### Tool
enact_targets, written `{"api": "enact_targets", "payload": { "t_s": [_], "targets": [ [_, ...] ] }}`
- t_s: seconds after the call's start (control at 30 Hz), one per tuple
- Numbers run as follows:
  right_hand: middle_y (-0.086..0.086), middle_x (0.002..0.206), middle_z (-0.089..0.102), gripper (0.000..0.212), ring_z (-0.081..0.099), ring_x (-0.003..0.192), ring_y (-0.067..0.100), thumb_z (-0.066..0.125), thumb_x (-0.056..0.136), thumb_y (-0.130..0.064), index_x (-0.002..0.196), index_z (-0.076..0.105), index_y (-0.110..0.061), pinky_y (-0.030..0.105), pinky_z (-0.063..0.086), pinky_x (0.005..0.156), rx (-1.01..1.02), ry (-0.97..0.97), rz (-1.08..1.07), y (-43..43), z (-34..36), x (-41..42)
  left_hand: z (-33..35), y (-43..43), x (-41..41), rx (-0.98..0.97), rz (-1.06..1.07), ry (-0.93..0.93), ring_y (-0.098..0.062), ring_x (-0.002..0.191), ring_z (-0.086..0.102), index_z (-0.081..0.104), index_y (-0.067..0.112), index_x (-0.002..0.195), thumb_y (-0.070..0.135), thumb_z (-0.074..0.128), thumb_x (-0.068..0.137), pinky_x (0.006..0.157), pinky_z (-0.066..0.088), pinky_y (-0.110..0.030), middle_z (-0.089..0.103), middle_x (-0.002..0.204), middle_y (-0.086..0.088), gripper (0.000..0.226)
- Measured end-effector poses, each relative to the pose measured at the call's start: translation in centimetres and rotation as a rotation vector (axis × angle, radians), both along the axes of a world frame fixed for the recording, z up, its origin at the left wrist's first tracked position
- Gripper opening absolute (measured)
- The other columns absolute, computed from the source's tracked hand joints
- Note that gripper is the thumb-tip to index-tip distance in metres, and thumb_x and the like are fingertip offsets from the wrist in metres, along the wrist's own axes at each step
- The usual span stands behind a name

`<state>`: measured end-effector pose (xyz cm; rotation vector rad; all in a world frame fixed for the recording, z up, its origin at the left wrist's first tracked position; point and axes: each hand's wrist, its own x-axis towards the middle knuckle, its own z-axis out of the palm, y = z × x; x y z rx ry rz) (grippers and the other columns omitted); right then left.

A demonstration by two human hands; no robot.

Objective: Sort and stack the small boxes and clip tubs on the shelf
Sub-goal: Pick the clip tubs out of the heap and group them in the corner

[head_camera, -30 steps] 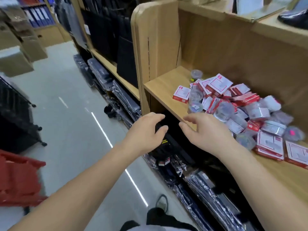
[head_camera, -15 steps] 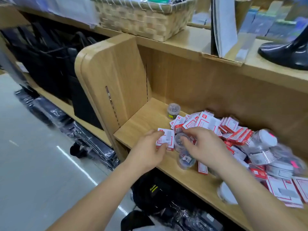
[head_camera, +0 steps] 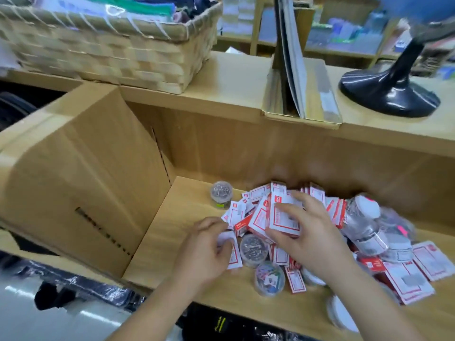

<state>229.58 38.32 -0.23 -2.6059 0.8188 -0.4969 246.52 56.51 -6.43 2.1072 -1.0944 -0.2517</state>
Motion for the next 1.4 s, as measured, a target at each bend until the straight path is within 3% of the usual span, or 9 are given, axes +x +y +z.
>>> {"api": "enact_targets", "payload": {
  "t_s": [0.13,0.23,0.57,0.7,0.83,1.0,1.13,1.3,1.4],
  "targets": [
    [0.0,0.155,0.039,0.083,0.034,0.144,0.02,0.084,0.067,-0.057,0.14,0.054,-0.03,0.038,0.034,0.116,0.101,0.103,0.006,-1.2,1.4,1.0,1.9,-4.2,3.5,-0.016,0.077,-0.036,-0.022,0.131,0.051,0.061,0.018,0.133,0.027,0.062,0.086,0.106,0.045,-0.032,0.051,0.143,-0.001,0.048],
    [-0.008,0.145,0.049,0.074,0.041,0.138,0.014,0.079,0.071,-0.056,0.137,0.058,-0.03,0.033,0.039,0.111,0.086,0.091,-0.028,-1.6,1.7,2.2,1.9,-6.8,5.3,0.128,0.035,-0.06,-0.027,0.142,0.039,0.054,0.023,0.142,0.021,0.064,0.09,0.112,0.038,-0.032,0.038,0.158,-0.004,0.052],
    [0.003,0.104,0.067,0.036,0.058,0.096,0.031,0.075,0.08,-0.053,0.101,0.078,-0.024,0.041,0.052,0.078,-0.266,0.005,-0.209,-3.7,0.7,3.4,0.6,-3.7,6.3,0.035,0.099,-0.09,-0.02,0.108,0.057,0.069,0.032,0.12,0.021,0.08,0.079,0.087,0.053,-0.037,0.063,0.114,0.008,0.044],
    [-0.007,0.096,0.066,0.019,0.064,0.09,0.019,0.075,0.086,-0.037,0.099,0.077,-0.023,0.038,0.055,0.074,-0.005,-0.161,-0.011,-0.6,2.1,2.9,1.1,-0.2,6.0,-0.087,0.193,-0.051,-0.012,0.099,0.061,0.071,0.03,0.118,0.024,0.082,0.079,0.085,0.052,-0.028,0.063,0.108,0.009,0.04],
    [-0.016,0.083,0.061,0.015,0.061,0.077,0.01,0.072,0.082,-0.044,0.096,0.071,-0.039,0.037,0.053,0.063,0.119,0.019,0.118,3.4,2.2,2.1,0.8,3.0,4.3,-0.097,0.26,0.001,-0.002,0.099,0.059,0.068,0.031,0.121,0.026,0.082,0.08,0.086,0.045,-0.012,0.061,0.111,0.013,0.044],
    [-0.004,0.078,0.066,0.025,0.069,0.076,0.025,0.072,0.077,-0.054,0.084,0.07,-0.03,0.03,0.044,0.053,-0.082,0.223,-0.045,6.3,0.9,1.5,-0.5,4.4,2.6,-0.074,0.295,0.058,-0.011,0.097,0.065,0.062,0.034,0.126,0.033,0.081,0.077,0.083,0.056,-0.038,0.059,0.112,0.016,0.052],
    [0.001,0.057,0.063,0.04,0.064,0.051,0.031,0.082,0.064,-0.057,0.063,0.064,-0.022,0.026,0.038,0.043,-0.185,0.294,-0.077,7.1,-0.2,1.4,-0.5,4.9,1.9,-0.103,0.286,0.042,-0.009,0.106,0.063,0.06,0.031,0.131,0.028,0.08,0.079,0.088,0.055,-0.037,0.057,0.119,0.015,0.056],
    [0.003,0.056,0.065,0.049,0.065,0.052,0.032,0.08,0.062,-0.068,0.066,0.067,-0.021,0.029,0.043,0.044,-0.178,0.27,-0.125,6.9,-1.6,1.0,-1.5,5.6,0.9,-0.189,0.278,0.03,-0.011,0.123,0.058,0.065,0.019,0.125,0.032,0.075,0.084,0.099,0.052,-0.037,0.057,0.133,0.009,0.044],
    [0.0,0.058,0.066,0.045,0.065,0.05,0.029,0.088,0.054,-0.061,0.069,0.068,-0.023,0.03,0.045,0.041,-0.159,0.279,-0.105,7.5,-1.8,1.3,-1.7,4.8,1.6,-0.179,0.258,0.058,-0.017,0.113,0.064,0.063,0.02,0.109,0.03,0.075,0.083,0.091,0.055,-0.04,0.058,0.133,0.011,0.03]
  ]
}}
